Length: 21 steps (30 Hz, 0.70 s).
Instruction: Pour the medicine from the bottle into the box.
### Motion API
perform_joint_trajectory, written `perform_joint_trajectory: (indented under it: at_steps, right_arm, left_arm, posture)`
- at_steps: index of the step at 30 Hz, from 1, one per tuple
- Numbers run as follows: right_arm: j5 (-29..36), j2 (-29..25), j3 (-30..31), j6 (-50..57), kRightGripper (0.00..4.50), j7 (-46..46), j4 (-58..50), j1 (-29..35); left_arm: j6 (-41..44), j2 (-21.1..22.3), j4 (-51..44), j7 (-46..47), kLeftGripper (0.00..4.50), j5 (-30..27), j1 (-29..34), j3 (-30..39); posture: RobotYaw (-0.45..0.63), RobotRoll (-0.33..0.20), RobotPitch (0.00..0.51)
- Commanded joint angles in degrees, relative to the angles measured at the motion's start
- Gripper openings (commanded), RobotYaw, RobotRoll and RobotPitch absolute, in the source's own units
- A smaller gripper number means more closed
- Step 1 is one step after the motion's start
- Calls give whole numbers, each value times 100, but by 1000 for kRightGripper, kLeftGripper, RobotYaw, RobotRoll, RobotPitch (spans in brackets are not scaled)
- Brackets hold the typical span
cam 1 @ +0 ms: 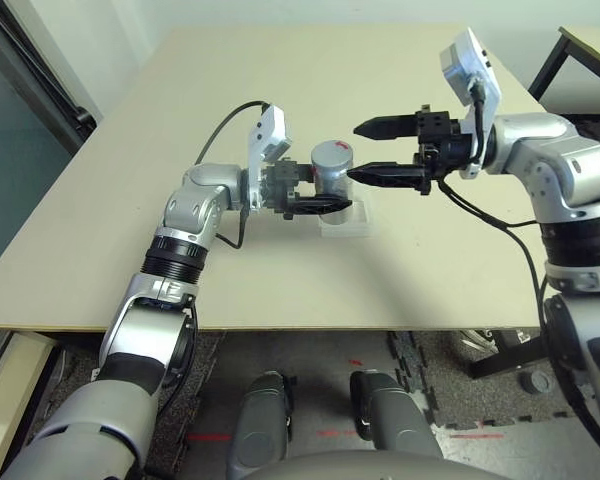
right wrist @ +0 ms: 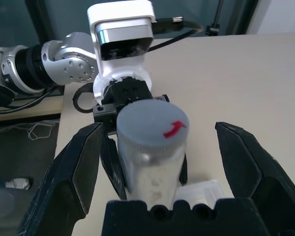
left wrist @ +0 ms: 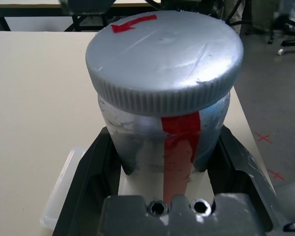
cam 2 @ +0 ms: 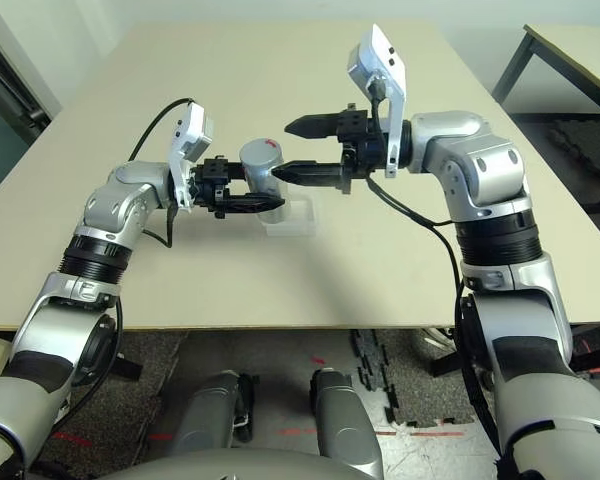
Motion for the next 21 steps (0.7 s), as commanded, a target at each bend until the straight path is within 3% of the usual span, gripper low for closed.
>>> perform_joint_trajectory:
  at_steps: [1,21]
  right_arm:
    - [-55,107,170,-56,4500,-38,-36,-98]
    - [-578,718,439,-653,4500,-194,775,-439]
  left_arm:
    - [-53,-3,1,-50,2667,43,-50,-56]
    - [31,-81,-205,-79,2667,23,52,-170]
  posture:
    - [-26,0,97]
    - [-17,0,103]
